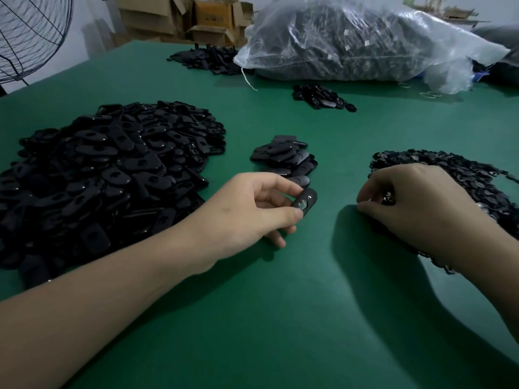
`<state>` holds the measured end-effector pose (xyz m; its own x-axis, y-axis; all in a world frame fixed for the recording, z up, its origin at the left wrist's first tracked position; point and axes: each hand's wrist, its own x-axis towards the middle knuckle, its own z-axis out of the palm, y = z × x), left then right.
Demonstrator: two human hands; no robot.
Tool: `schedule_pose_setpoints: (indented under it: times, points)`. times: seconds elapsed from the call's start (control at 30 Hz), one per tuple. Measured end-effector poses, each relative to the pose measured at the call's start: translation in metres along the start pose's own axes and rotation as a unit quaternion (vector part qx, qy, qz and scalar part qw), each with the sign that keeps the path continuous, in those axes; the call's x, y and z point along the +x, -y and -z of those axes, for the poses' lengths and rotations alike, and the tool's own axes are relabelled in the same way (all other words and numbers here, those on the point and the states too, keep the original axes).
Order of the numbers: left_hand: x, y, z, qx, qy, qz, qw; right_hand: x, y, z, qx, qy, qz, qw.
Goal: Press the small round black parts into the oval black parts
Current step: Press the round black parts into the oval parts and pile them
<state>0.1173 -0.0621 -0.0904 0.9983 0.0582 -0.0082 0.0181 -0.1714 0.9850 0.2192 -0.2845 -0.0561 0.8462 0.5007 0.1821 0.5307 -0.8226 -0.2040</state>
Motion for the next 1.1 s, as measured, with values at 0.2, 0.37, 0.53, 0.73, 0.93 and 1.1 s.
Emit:
schedule_pose_setpoints:
  times: [0.2,0.37,0.53,0.73,0.93,1.1]
  points:
    - [0.000,0.006,-0.008,-0.023,-0.038,-0.049,0.998,0.000,0.004,-0.010,0.048,-0.073,0.039,0.995]
    - [0.002,0.010,-0.010,-0.007,-0.072,-0.084,0.994,-0.009,0.024,-0.013,0.445,-0.069,-0.015,0.893]
    - [0.004,0.012,-0.009,0.027,-0.098,-0.108,0.989,-0.012,0.034,-0.024,0.630,0.035,-0.072,0.773]
    - [0.006,0.007,-0.010,0.026,-0.116,-0.117,0.986,-0.015,0.038,-0.030,0.708,0.074,-0.103,0.695]
    - [0.003,0.003,-0.014,0.028,-0.125,-0.146,0.981,-0.016,0.042,-0.029,0.730,0.091,-0.098,0.671]
    - [0.004,0.003,-0.014,0.021,-0.125,-0.157,0.979,-0.016,0.043,-0.028,0.734,0.082,-0.089,0.668]
